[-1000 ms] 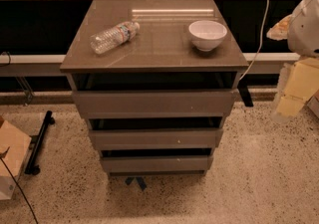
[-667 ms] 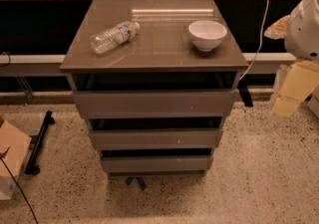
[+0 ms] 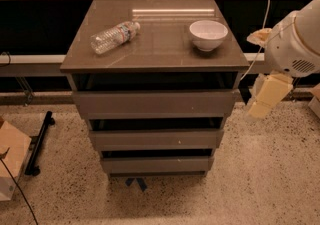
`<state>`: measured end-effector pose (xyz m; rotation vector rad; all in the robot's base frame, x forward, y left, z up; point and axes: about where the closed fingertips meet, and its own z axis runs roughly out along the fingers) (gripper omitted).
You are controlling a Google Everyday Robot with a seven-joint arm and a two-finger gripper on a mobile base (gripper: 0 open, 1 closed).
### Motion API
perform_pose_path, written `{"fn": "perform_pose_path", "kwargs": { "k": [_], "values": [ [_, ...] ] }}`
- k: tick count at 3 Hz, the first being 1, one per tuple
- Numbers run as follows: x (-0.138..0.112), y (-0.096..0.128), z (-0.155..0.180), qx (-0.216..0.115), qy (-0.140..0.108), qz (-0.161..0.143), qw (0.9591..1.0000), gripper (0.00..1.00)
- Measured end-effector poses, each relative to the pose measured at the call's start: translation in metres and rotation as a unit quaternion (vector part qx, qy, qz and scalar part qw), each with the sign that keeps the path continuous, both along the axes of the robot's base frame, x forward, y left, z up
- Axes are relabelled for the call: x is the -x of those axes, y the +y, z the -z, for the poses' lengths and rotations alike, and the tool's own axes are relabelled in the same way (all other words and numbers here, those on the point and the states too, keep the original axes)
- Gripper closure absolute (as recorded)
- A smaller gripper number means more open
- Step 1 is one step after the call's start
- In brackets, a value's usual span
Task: Open top drawer
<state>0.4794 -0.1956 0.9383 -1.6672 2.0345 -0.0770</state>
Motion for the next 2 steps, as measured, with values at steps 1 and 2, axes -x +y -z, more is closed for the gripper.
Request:
{"fn": "perform_pose_path", "kwargs": {
  "k": [1,2],
  "values": [
    [-0.0001,0.0001,-0.0001,0.000,0.000,0.000,1.0000,0.00],
    [-0.0025,0.0061,0.0086,0.001,-0.003,0.008,1.0000,0.00]
  ]
}}
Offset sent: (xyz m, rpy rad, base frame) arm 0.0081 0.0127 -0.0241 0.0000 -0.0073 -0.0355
